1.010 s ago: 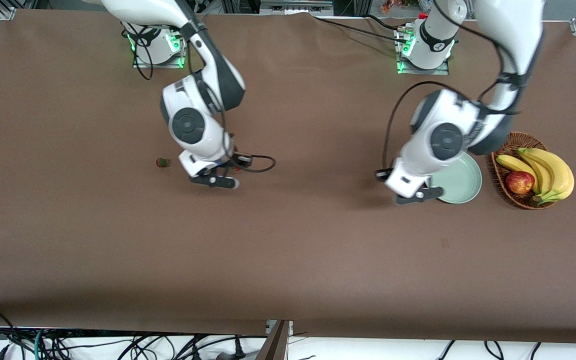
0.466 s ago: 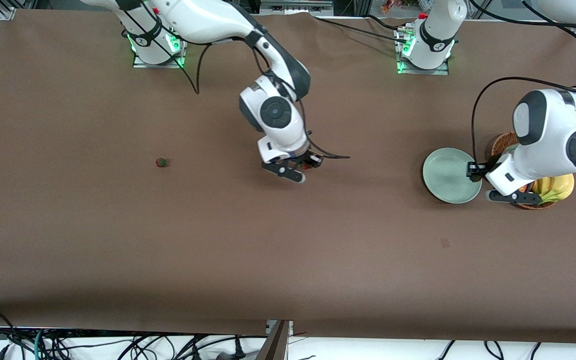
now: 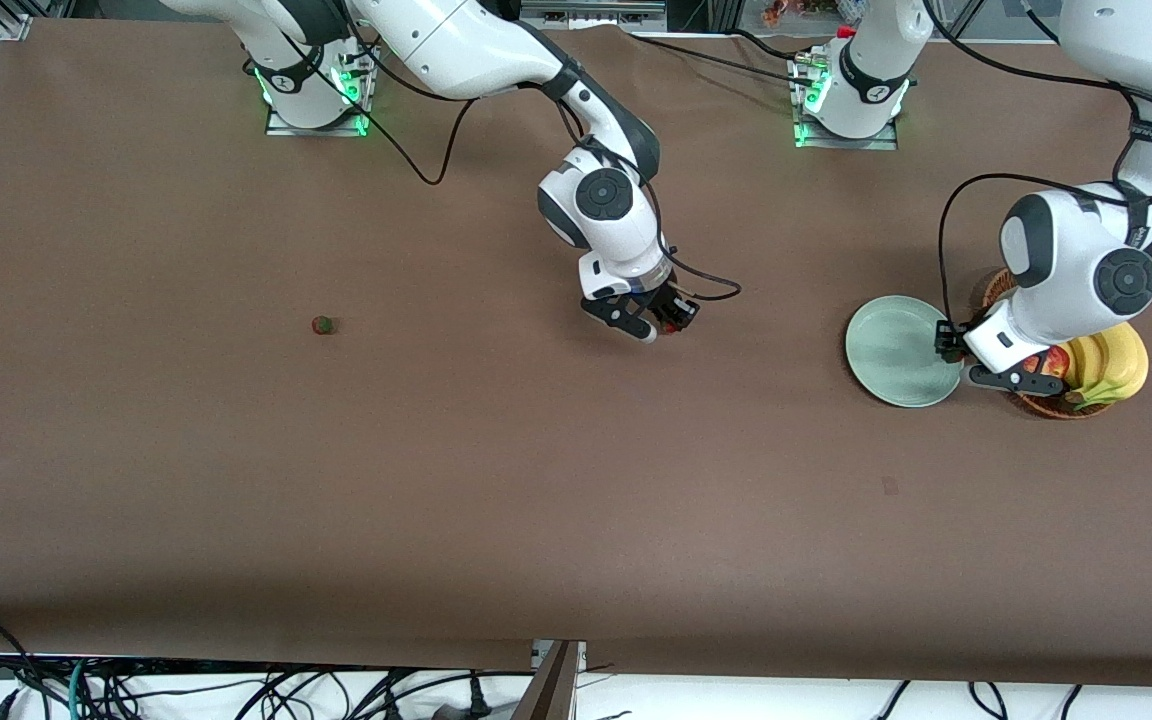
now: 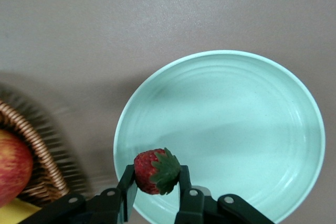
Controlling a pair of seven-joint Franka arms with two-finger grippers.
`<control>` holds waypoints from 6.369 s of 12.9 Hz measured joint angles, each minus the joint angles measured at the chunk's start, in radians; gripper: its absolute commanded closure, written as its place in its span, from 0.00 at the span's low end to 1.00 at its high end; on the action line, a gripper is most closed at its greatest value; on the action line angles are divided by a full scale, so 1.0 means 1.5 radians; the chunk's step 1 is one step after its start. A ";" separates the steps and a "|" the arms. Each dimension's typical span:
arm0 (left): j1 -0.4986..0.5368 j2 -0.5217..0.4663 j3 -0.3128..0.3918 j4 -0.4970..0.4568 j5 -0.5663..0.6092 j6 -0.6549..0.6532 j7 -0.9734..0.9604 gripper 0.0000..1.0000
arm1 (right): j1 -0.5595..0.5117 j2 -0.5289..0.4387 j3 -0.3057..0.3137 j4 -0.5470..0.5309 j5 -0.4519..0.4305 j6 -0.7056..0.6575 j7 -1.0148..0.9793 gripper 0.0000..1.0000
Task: Collect all strawberries into plate
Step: 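Drop the left gripper's strawberry on the plate while the right gripper releases another, then grasp the mid-table strawberry with the left gripper while the right grasps the last, then drop the left gripper's strawberry on the plate while the right gripper releases another, then grasp the last strawberry with the left gripper while the right arm withdraws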
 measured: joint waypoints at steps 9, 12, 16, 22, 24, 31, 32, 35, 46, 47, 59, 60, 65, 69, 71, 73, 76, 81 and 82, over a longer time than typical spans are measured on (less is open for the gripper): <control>-0.009 -0.028 -0.019 0.064 -0.003 -0.082 -0.027 0.00 | -0.085 -0.079 -0.023 0.031 -0.002 -0.248 -0.134 0.39; -0.014 -0.056 -0.090 0.092 -0.003 -0.124 -0.133 0.00 | -0.108 -0.126 -0.051 0.018 -0.003 -0.388 -0.270 0.38; -0.019 -0.053 -0.205 0.103 -0.004 -0.119 -0.294 0.00 | -0.109 -0.206 -0.147 -0.099 -0.003 -0.440 -0.496 0.38; -0.034 0.023 -0.412 0.148 0.077 -0.050 -0.637 0.00 | -0.114 -0.354 -0.328 -0.423 -0.003 -0.345 -0.870 0.38; -0.035 0.068 -0.453 0.148 0.168 -0.024 -0.760 0.00 | -0.117 -0.376 -0.347 -0.522 -0.002 -0.249 -0.933 0.38; -0.061 0.179 -0.474 0.149 0.235 0.019 -0.863 0.00 | -0.123 -0.383 -0.350 -0.644 -0.002 -0.093 -1.003 0.38; -0.068 0.180 -0.474 0.149 0.235 0.019 -0.868 0.00 | -0.129 -0.381 -0.351 -0.647 -0.002 -0.086 -1.015 0.38; -0.079 0.185 -0.474 0.148 0.258 0.019 -0.896 0.43 | -0.142 -0.377 -0.351 -0.654 -0.001 -0.071 -1.029 0.38; -0.057 0.179 -0.470 0.183 0.258 -0.013 -0.905 0.84 | -0.142 -0.354 -0.348 -0.666 0.041 -0.046 -1.043 0.71; -0.045 0.165 -0.469 0.193 0.235 -0.030 -0.872 0.84 | -0.142 -0.354 -0.348 -0.666 0.041 -0.046 -1.044 0.73; -0.017 -0.021 -0.093 0.093 0.006 -0.147 -0.169 0.85 | -0.113 -0.374 -0.208 -0.408 0.159 -0.246 -0.759 0.72; -0.016 -0.015 -0.080 0.068 0.006 -0.107 -0.148 0.84 | -0.100 -0.359 -0.182 -0.365 0.159 -0.244 -0.676 0.72; -0.014 0.045 -0.055 0.033 0.006 -0.009 -0.099 0.61 | -0.002 -0.179 -0.137 -0.141 0.158 -0.192 -0.339 0.68; -0.015 0.051 -0.054 0.033 0.006 -0.008 -0.091 0.00 | 0.084 -0.060 -0.136 -0.093 0.158 -0.008 -0.148 0.44; -0.015 0.044 -0.054 0.039 0.006 -0.017 -0.089 0.00 | 0.108 -0.031 -0.136 -0.089 0.158 0.049 -0.100 0.26; -0.016 0.010 -0.055 0.047 0.005 -0.039 -0.090 0.00 | 0.108 -0.031 -0.143 -0.079 0.158 0.051 -0.096 0.21; -0.022 -0.058 -0.067 0.048 -0.024 -0.070 -0.114 0.00 | 0.090 -0.051 -0.180 -0.050 0.155 -0.058 -0.122 0.19; -0.024 -0.069 -0.160 0.043 -0.026 -0.071 -0.278 0.00 | 0.058 -0.127 -0.282 -0.025 0.154 -0.301 -0.301 0.00; -0.024 -0.068 -0.196 0.042 -0.026 -0.065 -0.332 0.00 | 0.055 -0.143 -0.308 -0.025 0.154 -0.330 -0.334 0.00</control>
